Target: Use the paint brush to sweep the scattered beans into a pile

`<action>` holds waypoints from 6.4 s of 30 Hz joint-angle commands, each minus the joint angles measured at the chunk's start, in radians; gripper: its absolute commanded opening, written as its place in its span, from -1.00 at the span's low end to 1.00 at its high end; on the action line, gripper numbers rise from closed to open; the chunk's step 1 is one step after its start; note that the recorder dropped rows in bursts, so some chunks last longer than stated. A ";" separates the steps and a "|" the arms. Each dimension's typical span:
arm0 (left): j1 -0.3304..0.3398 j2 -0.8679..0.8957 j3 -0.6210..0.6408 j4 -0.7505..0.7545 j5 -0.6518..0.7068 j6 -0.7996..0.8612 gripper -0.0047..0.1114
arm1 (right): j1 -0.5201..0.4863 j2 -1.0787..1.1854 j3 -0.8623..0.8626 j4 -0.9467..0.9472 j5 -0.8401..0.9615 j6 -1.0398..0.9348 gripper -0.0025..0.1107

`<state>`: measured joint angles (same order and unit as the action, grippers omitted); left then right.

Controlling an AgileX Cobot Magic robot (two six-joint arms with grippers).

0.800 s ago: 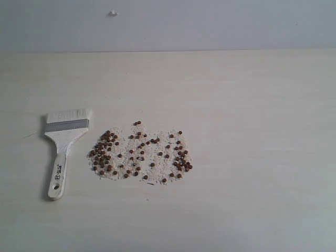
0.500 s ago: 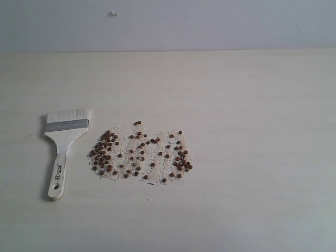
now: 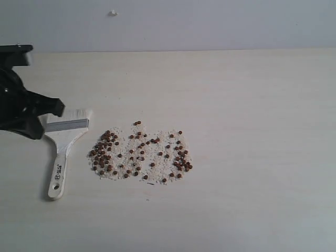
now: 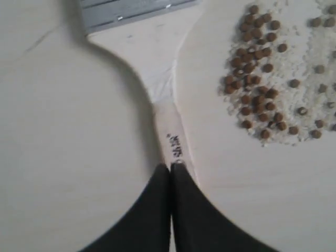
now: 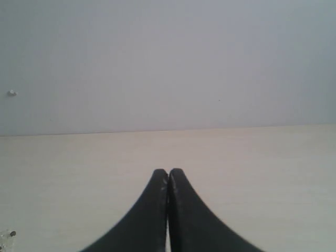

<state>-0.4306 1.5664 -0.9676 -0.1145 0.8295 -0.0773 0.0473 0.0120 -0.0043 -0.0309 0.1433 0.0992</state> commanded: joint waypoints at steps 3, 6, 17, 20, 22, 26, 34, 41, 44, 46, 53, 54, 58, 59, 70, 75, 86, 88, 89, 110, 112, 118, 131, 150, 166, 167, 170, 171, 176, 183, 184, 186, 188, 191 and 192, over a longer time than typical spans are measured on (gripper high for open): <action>-0.045 0.065 -0.009 0.001 -0.065 -0.069 -0.82 | -0.006 0.003 0.004 -0.002 -0.011 0.000 -0.96; -0.045 0.093 -0.009 0.003 -0.070 -0.088 -0.54 | -0.006 0.003 0.004 -0.002 -0.011 0.000 -0.96; -0.045 0.192 -0.009 0.040 -0.168 -0.174 0.29 | -0.006 0.003 0.004 -0.002 -0.011 0.000 -0.96; -0.045 0.215 -0.009 0.040 -0.174 -0.187 0.29 | -0.006 0.003 0.004 -0.002 -0.011 0.000 -0.96; -0.045 0.235 -0.009 0.043 -0.174 -0.192 0.29 | -0.006 0.003 0.004 -0.002 -0.011 0.000 -0.96; -0.045 0.269 -0.009 0.045 -0.179 -0.229 0.29 | -0.006 0.003 0.004 -0.002 -0.011 0.000 -0.96; -0.045 0.322 -0.009 0.050 -0.186 -0.273 0.29 | -0.006 0.003 0.004 -0.002 -0.011 0.000 -0.96; -0.045 0.333 -0.009 0.050 -0.192 -0.273 0.29 | -0.006 0.003 0.004 -0.002 -0.011 0.000 -0.96; -0.045 0.333 -0.009 0.050 -0.187 -0.275 0.26 | -0.006 0.003 0.004 -0.002 -0.011 0.000 -0.96; -0.045 0.333 -0.009 0.050 -0.185 -0.275 0.16 | -0.006 0.003 0.004 -0.002 -0.011 0.000 -0.96; -0.045 0.333 -0.009 0.055 -0.172 -0.275 0.09 | -0.006 0.003 0.004 -0.002 -0.011 0.000 -0.96; -0.045 0.336 -0.009 0.055 -0.163 -0.275 0.09 | -0.006 0.003 0.004 -0.002 -0.011 0.000 -0.96; -0.045 0.360 -0.009 0.061 -0.157 -0.275 0.09 | -0.006 0.003 0.004 -0.002 -0.011 0.000 -0.96; -0.045 0.366 -0.009 0.061 -0.159 -0.275 0.09 | -0.006 0.003 0.004 -0.002 -0.011 0.000 -0.96; -0.045 0.369 -0.021 0.082 -0.181 -0.158 -0.92 | -0.006 0.003 0.004 -0.002 -0.011 0.000 -0.96; -0.045 0.346 -0.059 0.101 -0.181 -0.146 -0.92 | -0.006 0.003 0.004 -0.002 -0.011 0.000 -0.96; -0.045 0.294 -0.140 0.103 -0.113 -0.052 -0.92 | -0.006 0.003 0.004 -0.002 -0.011 0.000 -0.96; -0.045 0.294 -0.147 0.103 -0.100 -0.040 -0.92 | -0.006 0.003 0.004 -0.002 -0.011 0.000 -0.96; -0.045 0.294 -0.149 0.103 -0.098 -0.030 -0.92 | -0.006 0.003 0.004 -0.002 -0.011 0.000 -0.96; -0.045 0.294 -0.339 0.108 0.236 0.109 -0.92 | -0.006 0.003 0.004 -0.001 -0.047 0.000 -0.96; -0.045 0.294 -0.363 0.108 0.257 0.127 -0.92 | -0.006 0.003 0.004 -0.001 -0.080 0.000 -0.96; -0.045 0.294 -0.409 0.114 0.289 0.150 -0.92 | -0.006 0.003 0.004 0.103 -0.242 0.189 -0.96; -0.045 0.294 -0.439 0.122 0.331 0.152 -0.92 | -0.006 0.314 -0.004 -0.245 -0.656 0.260 -0.96; -0.045 0.294 -0.439 0.123 0.331 0.154 -0.92 | 0.139 1.699 -0.725 -1.308 -1.104 0.401 -0.74; -0.045 0.294 -0.439 0.054 0.316 0.185 -0.92 | 0.473 2.113 -1.142 -1.167 -0.942 0.205 0.13; -0.045 0.294 -0.439 0.052 0.316 0.187 -0.92 | 0.483 2.129 -1.162 -1.161 -0.942 0.205 0.13; -0.045 0.294 -0.439 0.050 0.316 0.187 -0.92 | 0.508 2.183 -1.221 -1.099 -0.918 0.205 0.13; -0.045 0.294 -0.439 0.048 0.316 0.187 -0.92 | 0.513 2.201 -1.238 -1.092 -0.907 0.207 0.13; -0.045 0.294 -0.439 0.044 0.316 0.187 -0.92 | 0.535 2.273 -1.283 -1.069 -0.897 0.215 0.13; -0.045 0.294 -0.439 0.028 0.316 0.187 -0.92 | 0.552 2.285 -1.283 -1.005 -0.901 0.164 0.13; -0.045 0.294 -0.439 0.020 0.316 0.187 -0.92 | 0.557 2.287 -1.283 -0.980 -0.899 0.152 0.13; -0.045 0.294 -0.439 -0.010 0.316 0.200 -0.92 | 0.557 2.289 -1.283 -0.967 -0.899 0.134 0.13; -0.045 0.294 -0.439 -0.066 0.307 0.222 -0.92 | 0.557 2.289 -1.283 -0.945 -0.897 0.132 0.13; -0.045 0.294 -0.439 -0.111 0.291 0.259 -0.92 | 0.557 2.289 -1.283 -0.921 -0.896 0.132 0.13; -0.045 0.294 -0.439 -0.113 0.287 0.259 -0.92 | 0.557 2.289 -1.283 -0.918 -0.896 0.132 0.12</action>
<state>-0.4702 1.8728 -1.3987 -0.2030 1.1346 0.1659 0.6045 2.3003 -1.2814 -0.9674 -0.7487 0.2380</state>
